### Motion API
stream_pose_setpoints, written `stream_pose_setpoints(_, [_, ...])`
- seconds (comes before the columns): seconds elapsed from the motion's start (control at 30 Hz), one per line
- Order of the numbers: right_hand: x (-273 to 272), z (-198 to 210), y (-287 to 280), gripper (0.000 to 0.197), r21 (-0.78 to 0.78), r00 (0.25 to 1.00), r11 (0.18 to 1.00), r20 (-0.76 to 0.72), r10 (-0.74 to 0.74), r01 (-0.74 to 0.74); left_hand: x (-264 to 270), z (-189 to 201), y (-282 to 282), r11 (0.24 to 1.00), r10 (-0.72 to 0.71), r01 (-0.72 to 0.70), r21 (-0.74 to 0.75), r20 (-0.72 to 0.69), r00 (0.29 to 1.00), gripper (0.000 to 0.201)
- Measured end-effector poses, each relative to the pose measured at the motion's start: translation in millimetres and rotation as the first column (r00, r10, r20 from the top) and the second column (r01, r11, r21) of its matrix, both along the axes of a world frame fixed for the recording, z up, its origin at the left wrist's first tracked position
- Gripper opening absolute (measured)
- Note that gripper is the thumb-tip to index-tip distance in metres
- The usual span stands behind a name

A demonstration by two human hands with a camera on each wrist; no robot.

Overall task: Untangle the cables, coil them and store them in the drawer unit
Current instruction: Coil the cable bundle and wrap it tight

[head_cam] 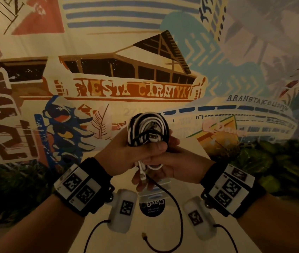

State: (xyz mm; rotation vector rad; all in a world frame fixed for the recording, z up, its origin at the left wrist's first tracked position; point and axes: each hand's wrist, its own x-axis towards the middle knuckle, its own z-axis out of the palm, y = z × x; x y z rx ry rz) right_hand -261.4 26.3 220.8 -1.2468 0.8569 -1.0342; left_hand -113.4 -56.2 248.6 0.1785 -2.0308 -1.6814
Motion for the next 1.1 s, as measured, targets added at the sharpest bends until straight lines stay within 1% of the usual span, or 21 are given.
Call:
stream_pose_setpoints(0.1, [-0.2,-11.3,1.7,0.045,0.076,0.998,0.996,-0.051,-0.041,0.045,0.2,-3.9,-11.4,0.973,0.141,-0.128,-0.193,0.053,0.989,0.020])
stream_pose_setpoints(0.13, [0.2,-14.7,1.4,0.043,0.095,0.996,0.993,-0.071,-0.060,0.066,0.8,-5.7,-13.1,0.959,0.173,-0.153,-0.237,0.066,0.983,0.026])
stream_pose_setpoints(0.17, [0.4,-16.9,1.7,0.039,0.114,0.992,0.990,-0.103,-0.067,0.078,1.8,-8.1,-15.1,0.947,0.197,-0.172,-0.273,0.069,0.978,0.031])
stream_pose_setpoints(0.27, [-4.1,-23.6,6.7,0.018,0.108,0.963,0.994,-0.269,0.004,0.026,6.0,-9.1,-18.7,0.882,0.255,-0.199,-0.426,0.078,0.964,0.023])
stream_pose_setpoints(0.33, [-12.0,-31.3,12.3,0.017,0.131,0.925,0.990,-0.369,0.087,-0.041,10.1,-8.4,-24.4,0.817,0.288,-0.160,-0.553,0.152,0.945,0.031])
stream_pose_setpoints(0.4, [-21.5,-38.9,13.7,0.019,0.144,0.907,0.990,-0.417,0.067,-0.007,13.2,-6.7,-28.7,0.732,0.341,-0.081,-0.677,0.260,0.903,0.041])
stream_pose_setpoints(0.43, [-25.2,-41.2,13.4,0.020,0.137,0.910,0.990,-0.415,0.018,0.042,13.5,-7.0,-29.6,0.677,0.353,-0.020,-0.736,0.301,0.886,0.036])
stream_pose_setpoints(0.47, [-28.1,-43.2,12.1,0.022,0.148,0.928,0.985,-0.372,-0.030,0.091,12.8,-7.3,-28.0,0.628,0.338,0.050,-0.777,0.330,0.881,0.028])
stream_pose_setpoints(0.5, [-30.3,-43.5,10.2,0.028,0.182,0.951,0.975,-0.301,-0.067,0.126,11.5,-8.0,-26.3,0.598,0.302,0.103,-0.795,0.343,0.889,0.020])
stream_pose_setpoints(0.57, [-31.5,-41.3,5.7,0.042,0.227,0.975,0.963,-0.199,-0.098,0.143,9.6,-9.1,-23.8,0.557,0.262,0.150,-0.817,0.345,0.901,0.019])
stream_pose_setpoints(0.63, [-31.3,-36.1,2.6,0.049,0.233,0.979,0.960,-0.169,-0.117,0.154,6.6,-9.4,-22.9,0.500,0.305,0.166,-0.850,0.352,0.885,0.020])
stream_pose_setpoints(0.67, [-32.2,-33.9,1.2,0.056,0.258,0.982,0.954,-0.149,-0.117,0.152,4.5,-8.9,-21.4,0.467,0.332,0.179,-0.866,0.359,0.872,0.022])
stream_pose_setpoints(0.73, [-34.5,-27.3,1.3,0.081,0.318,0.987,0.940,-0.138,-0.082,0.123,-0.4,-12.4,-19.6,0.355,0.406,0.202,-0.913,0.345,0.846,0.023])
stream_pose_setpoints(0.77, [-36.0,-24.8,0.9,0.086,0.327,0.986,0.938,-0.154,-0.068,0.116,-2.8,-15.3,-18.6,0.297,0.444,0.207,-0.932,0.326,0.835,0.024])
stream_pose_setpoints(0.8, [-37.2,-22.6,0.1,0.082,0.316,0.981,0.941,-0.183,-0.067,0.124,-4.9,-18.5,-18.3,0.262,0.470,0.207,-0.943,0.312,0.826,0.026])
stream_pose_setpoints(0.83, [-37.3,-19.7,0.9,0.074,0.292,0.974,0.947,-0.217,-0.070,0.134,-6.9,-22.0,-18.3,0.251,0.490,0.212,-0.945,0.313,0.814,0.027])
stream_pose_setpoints(0.87, [-37.6,-18.3,0.9,0.067,0.269,0.966,0.954,-0.252,-0.065,0.134,-8.6,-25.3,-18.7,0.239,0.508,0.223,-0.945,0.318,0.800,0.026])
stream_pose_setpoints(0.93, [-37.6,-13.7,0.8,0.058,0.251,0.951,0.959,-0.305,-0.050,0.131,-11.7,-28.9,-17.2,0.175,0.556,0.243,-0.954,0.300,0.775,0.021])
stream_pose_setpoints(1.0, [-36.5,-8.2,1.0,0.046,0.232,0.917,0.961,-0.395,-0.048,0.151,-14.5,-30.4,-13.4,0.125,0.591,0.243,-0.962,0.269,0.761,0.017])
stream_pose_setpoints(1.03, [-35.8,-5.6,0.6,0.042,0.195,0.871,0.967,-0.489,-0.050,0.165,-16.3,-31.2,-10.8,0.099,0.601,0.253,-0.962,0.260,0.756,0.018])
stream_pose_setpoints(1.1, [-33.1,-3.2,0.1,0.038,0.073,0.710,0.982,-0.700,-0.073,0.173,-19.6,-32.4,-4.9,0.071,0.606,0.275,-0.959,0.261,0.752,0.023])
